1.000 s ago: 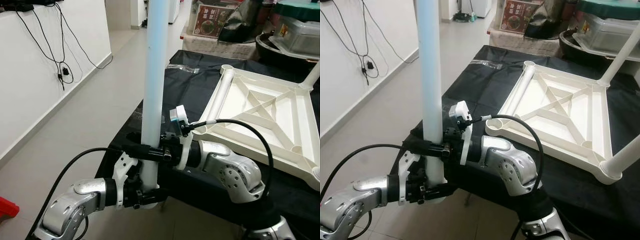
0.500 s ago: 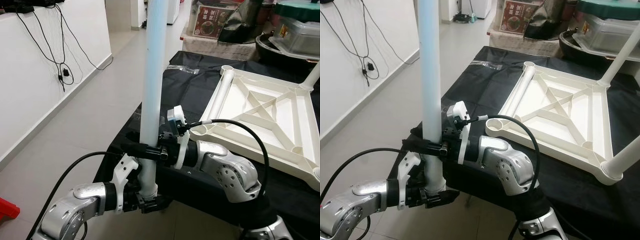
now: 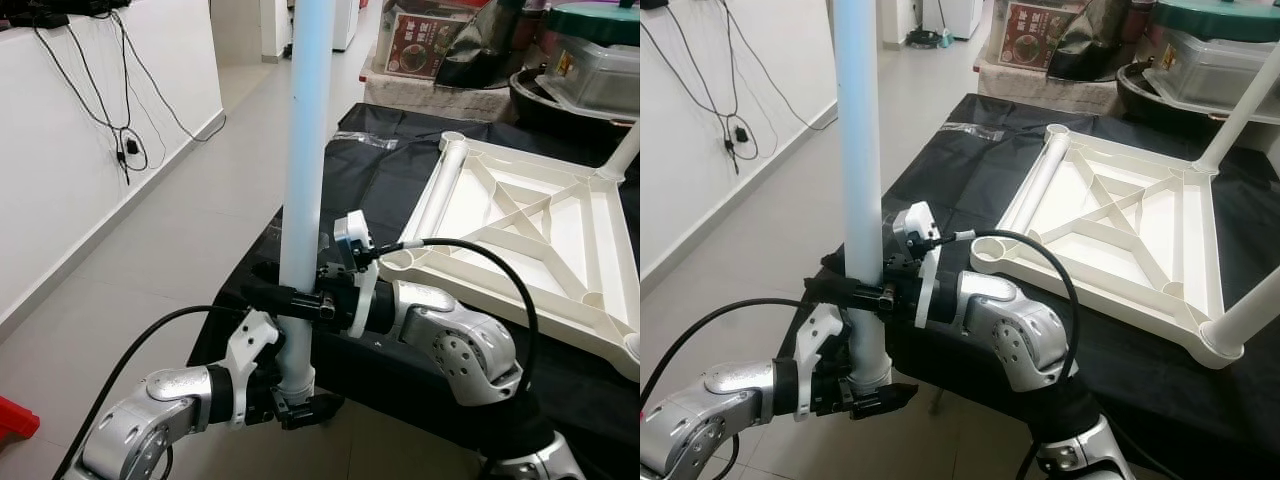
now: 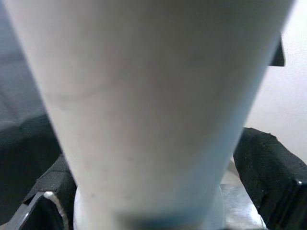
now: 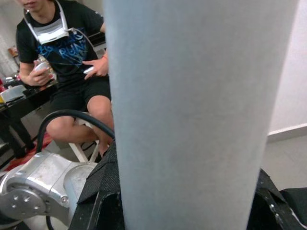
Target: Building children table
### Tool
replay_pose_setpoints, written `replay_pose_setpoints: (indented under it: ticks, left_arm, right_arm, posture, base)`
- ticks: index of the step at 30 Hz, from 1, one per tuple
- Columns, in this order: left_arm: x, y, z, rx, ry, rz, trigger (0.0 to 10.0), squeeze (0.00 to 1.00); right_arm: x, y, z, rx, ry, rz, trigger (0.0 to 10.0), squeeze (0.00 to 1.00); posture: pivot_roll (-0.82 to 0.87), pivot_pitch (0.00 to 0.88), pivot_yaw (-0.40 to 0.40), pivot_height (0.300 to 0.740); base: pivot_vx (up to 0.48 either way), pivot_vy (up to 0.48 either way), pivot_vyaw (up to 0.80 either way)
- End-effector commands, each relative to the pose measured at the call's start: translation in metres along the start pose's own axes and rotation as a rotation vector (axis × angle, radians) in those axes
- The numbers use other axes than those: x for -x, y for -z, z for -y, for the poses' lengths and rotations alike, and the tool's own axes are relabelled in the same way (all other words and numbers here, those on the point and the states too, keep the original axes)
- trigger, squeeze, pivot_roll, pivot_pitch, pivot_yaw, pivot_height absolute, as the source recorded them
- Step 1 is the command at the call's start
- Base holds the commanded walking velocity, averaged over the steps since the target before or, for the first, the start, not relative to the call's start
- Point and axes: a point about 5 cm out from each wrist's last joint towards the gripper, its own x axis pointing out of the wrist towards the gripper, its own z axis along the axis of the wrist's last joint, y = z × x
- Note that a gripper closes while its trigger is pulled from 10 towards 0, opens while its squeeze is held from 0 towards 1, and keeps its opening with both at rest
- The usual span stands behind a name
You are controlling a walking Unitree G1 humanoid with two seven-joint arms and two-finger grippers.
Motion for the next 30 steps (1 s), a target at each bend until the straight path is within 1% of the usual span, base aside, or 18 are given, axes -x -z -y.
replay_pose_setpoints:
  ticks: [1, 2, 4, 5, 6, 8, 11, 14, 15, 18, 19, 20, 21, 22, 26, 27, 28, 30]
  left_arm:
    - [-0.002, 0.006, 0.005, -0.013, 0.023, -0.024, 10.0, 0.0]
    - [-0.003, 0.004, 0.002, -0.027, -0.014, -0.012, 10.0, 0.0]
    - [-0.003, 0.004, 0.002, -0.027, -0.014, -0.012, 10.0, 0.0]
    - [-0.003, 0.003, -0.003, -0.049, -0.066, 0.003, 10.0, 0.0]
    - [-0.003, 0.003, -0.003, -0.049, -0.066, 0.003, 10.0, 0.0]
    - [-0.001, 0.0, -0.019, -0.089, -0.218, 0.029, 10.0, 0.0]
    - [0.0, 0.0, -0.024, -0.11, -0.271, 0.027, 10.0, 0.0]
    - [0.009, 0.002, -0.04, -0.147, -0.441, 0.029, 10.0, 0.0]
    - [0.009, 0.002, -0.04, -0.147, -0.441, 0.029, 10.0, 0.0]
    - [0.017, 0.0, -0.05, -0.194, -0.6, 0.04, 10.0, 0.0]
    - [0.017, 0.0, -0.05, -0.194, -0.6, 0.04, 10.0, 0.0]
    - [0.019, -0.002, -0.052, -0.209, -0.642, 0.054, 10.0, 0.0]
    - [0.02, -0.009, -0.052, -0.208, -0.688, 0.106, 10.0, 0.0]
    - [0.019, -0.014, -0.051, -0.209, -0.714, 0.139, 10.0, 0.0]
    - [0.018, -0.021, -0.047, -0.201, -0.751, 0.187, 10.0, 0.0]
    - [0.016, -0.025, -0.045, -0.199, -0.798, 0.225, 10.0, 0.0]
    - [0.016, -0.025, -0.045, -0.199, -0.798, 0.225, 10.0, 0.0]
    - [0.016, -0.028, -0.044, -0.186, -0.859, 0.258, 10.0, 0.0]
  right_arm:
    - [-0.002, -0.017, 0.012, 0.051, 0.121, 0.082, 10.0, 0.0]
    - [-0.002, -0.027, 0.022, 0.077, 0.226, 0.14, 10.0, 0.0]
    - [-0.002, -0.027, 0.022, 0.077, 0.226, 0.14, 10.0, 0.0]
    - [-0.002, -0.035, 0.03, 0.096, 0.31, 0.187, 10.0, 0.0]
    - [-0.002, -0.035, 0.03, 0.096, 0.31, 0.187, 10.0, 0.0]
    - [0.0, -0.047, 0.036, 0.129, 0.397, 0.239, 10.0, 0.0]
    - [0.001, -0.049, 0.037, 0.137, 0.409, 0.245, 10.0, 0.0]
    - [0.007, -0.053, 0.042, 0.135, 0.464, 0.274, 10.0, 0.0]
    - [0.007, -0.053, 0.042, 0.135, 0.464, 0.274, 10.0, 0.0]
    - [0.02, -0.064, 0.058, 0.209, 0.696, 0.32, 10.0, 0.0]
    - [0.02, -0.064, 0.058, 0.209, 0.696, 0.32, 10.0, 0.0]
    - [0.024, -0.067, 0.063, 0.239, 0.774, 0.333, 10.0, 0.0]
    - [0.031, -0.07, 0.069, 0.286, 0.877, 0.344, 10.0, 0.0]
    - [0.033, -0.073, 0.069, 0.322, 0.912, 0.355, 10.0, 0.0]
    - [0.036, -0.076, 0.07, 0.345, 0.953, 0.377, 10.0, 0.0]
    - [0.038, -0.077, 0.071, 0.352, 0.981, 0.392, 10.0, 0.0]
    - [0.038, -0.077, 0.071, 0.352, 0.981, 0.392, 10.0, 0.0]
    - [0.039, -0.077, 0.072, 0.361, 0.997, 0.401, 10.0, 0.0]
  posture:
    - [0.11, 0.088, -0.039, 0.74]
    - [0.11, 0.088, -0.039, 0.74]
    - [0.11, 0.088, -0.039, 0.74]
    - [0.11, 0.087, -0.039, 0.74]
    - [0.11, 0.087, -0.039, 0.74]
    - [0.11, 0.087, -0.039, 0.74]
    - [0.11, 0.087, -0.039, 0.74]
    - [0.11, 0.091, -0.039, 0.74]
    - [0.11, 0.091, -0.039, 0.74]
    - [0.11, 0.091, -0.035, 0.74]
    - [0.11, 0.091, -0.035, 0.74]
    - [0.11, 0.091, -0.035, 0.74]
    - [0.11, 0.093, -0.035, 0.74]
    - [0.11, 0.093, -0.035, 0.74]
    - [0.12, 0.093, -0.04, 0.74]
    - [0.12, 0.093, -0.042, 0.74]
    - [0.12, 0.093, -0.042, 0.74]
    - [0.12, 0.095, -0.043, 0.74]
  base:
    - [0.0, 0.0, 0.0]
    - [0.0, 0.0, 0.0]
    - [0.0, 0.0, 0.0]
    - [0.0, 0.0, 0.0]
    - [0.0, 0.0, 0.0]
    - [0.0, 0.0, 0.0]
    - [0.0, 0.0, 0.0]
    - [0.0, 0.0, 0.0]
    - [0.0, 0.0, 0.0]
    - [0.0, 0.0, 0.0]
    - [0.0, 0.0, 0.0]
    - [0.0, 0.0, 0.0]
    - [0.0, 0.0, 0.0]
    - [0.0, 0.0, 0.0]
    - [0.0, 0.0, 0.0]
    - [0.0, 0.0, 0.0]
    - [0.0, 0.0, 0.0]
    - [0.0, 0.0, 0.0]
